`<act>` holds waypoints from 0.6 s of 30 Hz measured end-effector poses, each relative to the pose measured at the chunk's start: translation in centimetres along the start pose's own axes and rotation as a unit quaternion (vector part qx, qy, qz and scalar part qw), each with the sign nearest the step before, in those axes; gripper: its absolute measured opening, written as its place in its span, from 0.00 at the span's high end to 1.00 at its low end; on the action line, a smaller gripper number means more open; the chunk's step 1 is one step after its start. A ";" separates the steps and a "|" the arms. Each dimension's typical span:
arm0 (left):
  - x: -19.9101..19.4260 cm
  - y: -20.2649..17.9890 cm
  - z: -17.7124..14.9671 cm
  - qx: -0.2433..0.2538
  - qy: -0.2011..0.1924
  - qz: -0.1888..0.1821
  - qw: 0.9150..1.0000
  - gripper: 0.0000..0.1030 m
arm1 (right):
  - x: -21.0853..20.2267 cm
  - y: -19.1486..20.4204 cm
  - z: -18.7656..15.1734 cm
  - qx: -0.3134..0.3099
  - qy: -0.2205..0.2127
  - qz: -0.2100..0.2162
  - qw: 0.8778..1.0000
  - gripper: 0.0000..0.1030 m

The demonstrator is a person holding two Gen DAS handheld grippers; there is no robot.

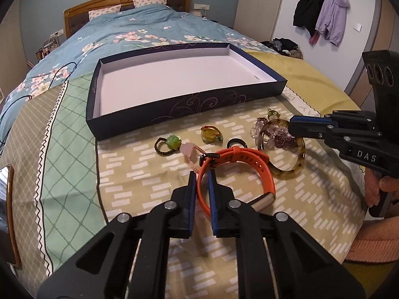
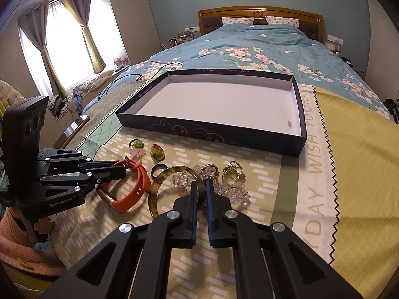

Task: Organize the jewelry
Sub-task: 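Grasp the orange watch band with the left tool while the right tool grasps the tortoiseshell bangle, then carry the watch band with the left tool into the box while the right tool drops the bangle there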

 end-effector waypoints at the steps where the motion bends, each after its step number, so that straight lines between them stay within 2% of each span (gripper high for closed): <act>1: 0.0 0.0 -0.1 0.000 0.003 -0.002 1.000 0.90 | 0.0 0.0 0.0 -0.001 0.000 0.000 1.000 0.95; 6: 0.2 0.1 -0.2 0.012 0.004 0.004 1.000 0.82 | 0.6 0.0 -0.1 -0.001 0.012 0.004 1.000 0.95; 9: 0.3 0.0 -0.1 0.020 0.004 0.005 1.000 0.84 | 1.0 0.1 -0.3 -0.006 0.022 0.004 1.000 0.93; 12: 0.5 0.1 -0.1 0.018 0.004 0.011 1.000 0.93 | 1.2 0.1 -0.5 -0.009 0.027 0.005 1.000 0.92; 15: 0.3 0.0 -0.1 0.016 -0.004 0.019 1.000 0.94 | 1.0 0.1 -0.4 -0.012 0.022 0.005 1.000 0.94; 18: -0.2 0.3 -0.1 0.001 -0.009 0.009 1.000 0.95 | 0.6 0.1 -0.2 -0.004 0.015 0.018 1.000 0.94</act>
Point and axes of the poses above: each gripper's, at about its wrist camera, not at the fingertips, and x roughly the way its jaws point, y to its left, z to its top, the point moved 9 cm from there along x, roughly the way its jaws point, and after that the axes turned 3 degrees about z, right-handed, at the moved point
